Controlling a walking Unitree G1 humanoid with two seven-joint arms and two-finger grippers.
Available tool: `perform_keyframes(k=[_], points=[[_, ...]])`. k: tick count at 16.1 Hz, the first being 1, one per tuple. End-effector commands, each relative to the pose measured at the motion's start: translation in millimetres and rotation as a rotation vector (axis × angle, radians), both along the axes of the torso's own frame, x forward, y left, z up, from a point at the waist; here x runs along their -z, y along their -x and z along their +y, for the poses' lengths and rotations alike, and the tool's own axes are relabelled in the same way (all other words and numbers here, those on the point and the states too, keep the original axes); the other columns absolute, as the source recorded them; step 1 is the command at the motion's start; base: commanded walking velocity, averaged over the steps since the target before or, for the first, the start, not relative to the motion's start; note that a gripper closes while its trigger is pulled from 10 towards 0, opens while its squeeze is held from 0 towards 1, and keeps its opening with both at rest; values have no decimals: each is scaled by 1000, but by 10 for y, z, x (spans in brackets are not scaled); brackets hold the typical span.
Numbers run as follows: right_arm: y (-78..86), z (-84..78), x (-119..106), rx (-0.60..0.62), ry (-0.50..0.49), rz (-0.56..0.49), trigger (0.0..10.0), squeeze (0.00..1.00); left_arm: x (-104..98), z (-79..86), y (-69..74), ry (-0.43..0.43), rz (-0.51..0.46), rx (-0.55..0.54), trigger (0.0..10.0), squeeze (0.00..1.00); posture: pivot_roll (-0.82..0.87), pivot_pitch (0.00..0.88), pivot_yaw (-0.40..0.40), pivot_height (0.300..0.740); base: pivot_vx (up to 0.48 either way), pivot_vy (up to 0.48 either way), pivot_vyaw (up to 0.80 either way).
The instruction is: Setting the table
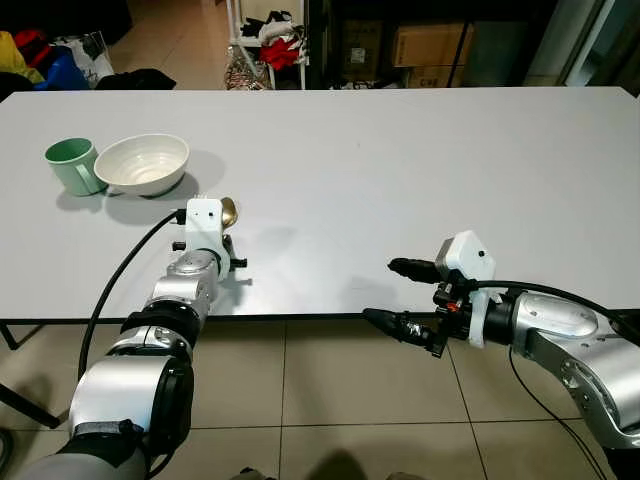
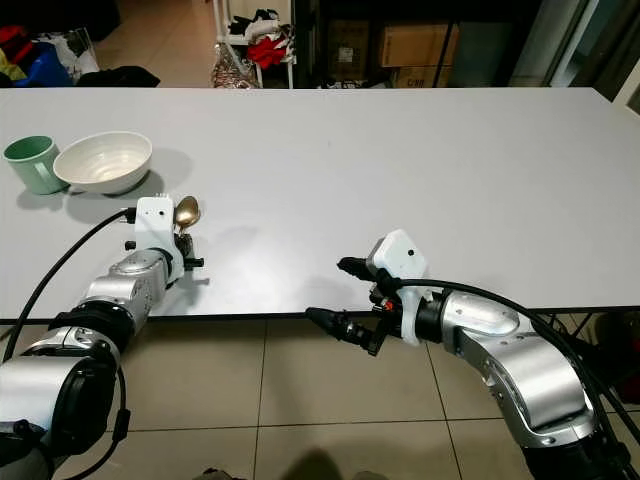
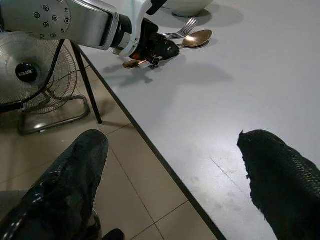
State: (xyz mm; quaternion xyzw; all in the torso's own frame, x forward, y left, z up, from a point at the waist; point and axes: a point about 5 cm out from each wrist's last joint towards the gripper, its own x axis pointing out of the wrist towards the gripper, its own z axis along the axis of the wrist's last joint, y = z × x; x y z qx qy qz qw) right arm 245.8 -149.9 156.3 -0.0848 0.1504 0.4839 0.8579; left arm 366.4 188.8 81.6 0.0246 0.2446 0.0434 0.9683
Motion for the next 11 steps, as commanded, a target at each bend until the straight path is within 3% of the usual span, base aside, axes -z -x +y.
perform_keyframes(k=[1, 4, 5, 6, 7, 8, 9, 10, 11], points=[[-4, 15, -56, -19, -4, -13, 10000, 0, -10, 17, -7, 4, 6, -21, 10000, 1000, -218, 6, 39, 740, 0, 0, 0], [11, -33, -110, 12, -28, -26, 10000, 0, -389, 89, -162, 3, -161, -74, 10000, 1000, -216, 0, 44, 740, 0, 0, 0], [23, -58, -142, 45, -64, -26, 10000, 0, -629, 68, -189, 36, -268, -61, 10000, 659, -208, 0, 44, 740, 0, 0, 0], [40, -73, -185, 91, -151, -4, 10000, 0, -824, 19, -125, 62, -359, -17, 10000, 0, -204, 0, 47, 740, 0, 0, 0], [67, -87, -195, 137, -226, 29, 10000, 0, -1004, -65, 63, 76, -442, 49, 10000, 0, -195, 0, 46, 740, 0, 0, 0], [114, -79, -162, 155, -239, 44, 10000, 0, -1058, -119, 281, 84, -463, 75, 10000, 0, -182, 0, 49, 740, 0, 0, 0], [142, -73, -81, 218, -230, 30, 10000, 0, -1052, -187, 551, 21, -508, 136, 10000, 0, -165, 0, 49, 740, 0, 0, 0], [131, -31, 12, 311, -199, -29, 10000, 0, -904, -226, 906, -77, -518, 158, 10000, 0, -146, 0, 48, 740, 0, 0, 0], [114, 19, 56, 375, -203, -50, 10000, 0, -776, -214, 1143, -104, -498, 132, 10000, 0, -130, 0, 43, 740, 0, 0, 800]])
